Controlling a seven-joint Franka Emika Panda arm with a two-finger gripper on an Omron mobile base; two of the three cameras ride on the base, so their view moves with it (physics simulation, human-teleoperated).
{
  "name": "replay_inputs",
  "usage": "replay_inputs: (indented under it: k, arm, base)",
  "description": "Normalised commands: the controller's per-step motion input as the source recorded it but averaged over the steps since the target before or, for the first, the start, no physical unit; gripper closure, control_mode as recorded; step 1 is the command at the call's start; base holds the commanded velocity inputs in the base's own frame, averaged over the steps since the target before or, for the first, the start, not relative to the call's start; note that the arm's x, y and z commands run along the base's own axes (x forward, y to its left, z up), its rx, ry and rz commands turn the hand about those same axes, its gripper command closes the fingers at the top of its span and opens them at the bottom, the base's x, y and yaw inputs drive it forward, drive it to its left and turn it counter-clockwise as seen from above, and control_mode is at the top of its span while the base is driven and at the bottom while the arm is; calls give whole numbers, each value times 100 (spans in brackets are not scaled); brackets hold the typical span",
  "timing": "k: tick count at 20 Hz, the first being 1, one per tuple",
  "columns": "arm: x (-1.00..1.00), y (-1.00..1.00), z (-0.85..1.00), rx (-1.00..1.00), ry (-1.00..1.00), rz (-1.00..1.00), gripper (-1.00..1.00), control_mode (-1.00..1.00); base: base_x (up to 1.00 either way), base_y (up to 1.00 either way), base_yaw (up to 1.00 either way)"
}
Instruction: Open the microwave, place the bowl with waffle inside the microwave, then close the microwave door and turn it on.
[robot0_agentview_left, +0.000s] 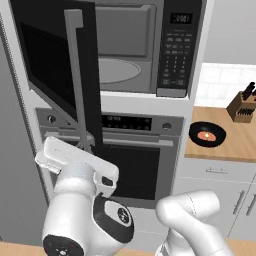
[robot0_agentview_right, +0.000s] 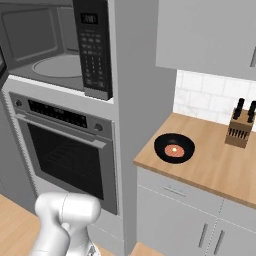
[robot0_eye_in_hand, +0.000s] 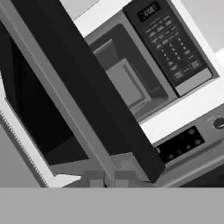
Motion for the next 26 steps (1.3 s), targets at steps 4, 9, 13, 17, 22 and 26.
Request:
replay_inputs:
  k: [4, 9, 13, 17, 22, 26]
  arm:
    - [-100, 0, -2, 2, -21, 17, 100, -100]
    - [-92, -50, 0, 14, -14, 18, 100, -100]
    - [-15, -100, 7, 35, 0, 16, 100, -100]
    - [10, -100, 22, 40, 1, 13, 100, -100]
    - [20, -100, 19, 45, 5, 16, 100, -100]
    - [42, -94, 9, 44, 11, 27, 100, -100]
  base:
    - [0, 0, 0]
    - [0, 0, 0]
    - [0, 0, 0]
    - [0, 0, 0]
    - [0, 0, 0]
    - [0, 0, 0]
